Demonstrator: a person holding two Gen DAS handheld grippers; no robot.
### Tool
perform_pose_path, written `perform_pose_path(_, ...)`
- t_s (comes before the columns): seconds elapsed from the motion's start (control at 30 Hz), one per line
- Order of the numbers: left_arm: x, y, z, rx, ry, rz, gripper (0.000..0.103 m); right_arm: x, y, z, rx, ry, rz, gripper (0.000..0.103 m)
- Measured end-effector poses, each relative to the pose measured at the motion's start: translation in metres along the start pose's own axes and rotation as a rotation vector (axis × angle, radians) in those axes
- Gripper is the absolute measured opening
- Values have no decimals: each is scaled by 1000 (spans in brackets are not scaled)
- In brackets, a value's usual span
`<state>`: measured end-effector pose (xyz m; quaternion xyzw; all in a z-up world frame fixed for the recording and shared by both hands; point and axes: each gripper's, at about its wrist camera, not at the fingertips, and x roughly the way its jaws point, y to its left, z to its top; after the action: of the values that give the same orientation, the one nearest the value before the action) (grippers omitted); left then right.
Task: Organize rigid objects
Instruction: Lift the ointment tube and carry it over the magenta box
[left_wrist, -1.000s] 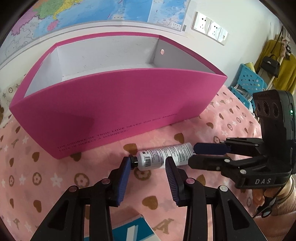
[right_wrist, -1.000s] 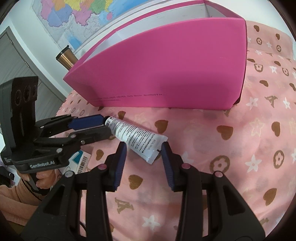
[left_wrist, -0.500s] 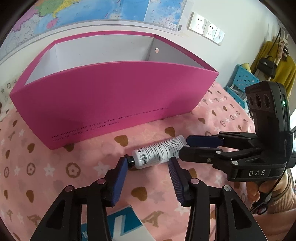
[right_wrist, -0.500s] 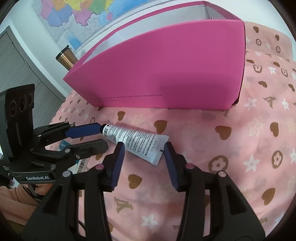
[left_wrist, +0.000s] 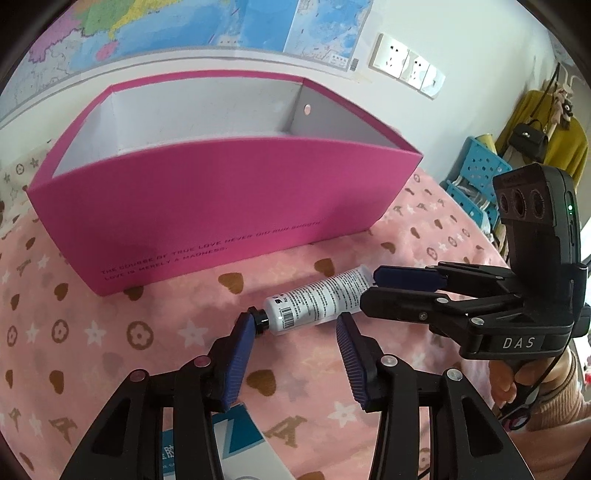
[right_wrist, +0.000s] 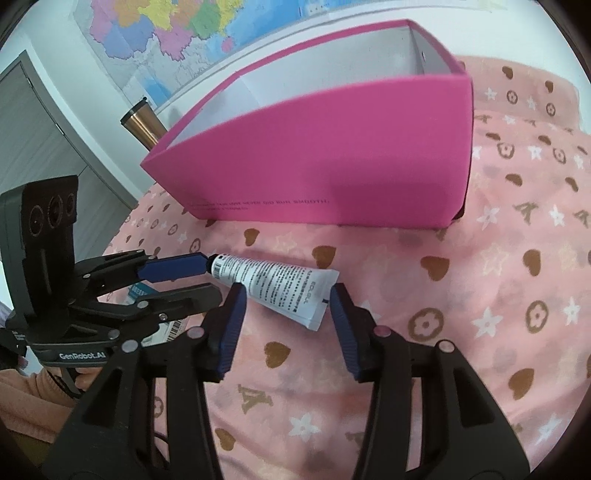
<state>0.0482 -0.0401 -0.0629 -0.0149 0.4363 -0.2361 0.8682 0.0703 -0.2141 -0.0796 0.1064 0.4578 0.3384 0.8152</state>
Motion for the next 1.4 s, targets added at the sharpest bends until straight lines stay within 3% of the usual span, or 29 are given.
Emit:
perform_pose_path(0.83, -43, -33, 40, 70, -164, -19, 46, -54, 13, 27, -85, -140, -57, 50)
perform_pose_path(1.4, -43, -35, 63, 72, -207, -10, 46, -66, 13, 49, -106, -193, -86, 50)
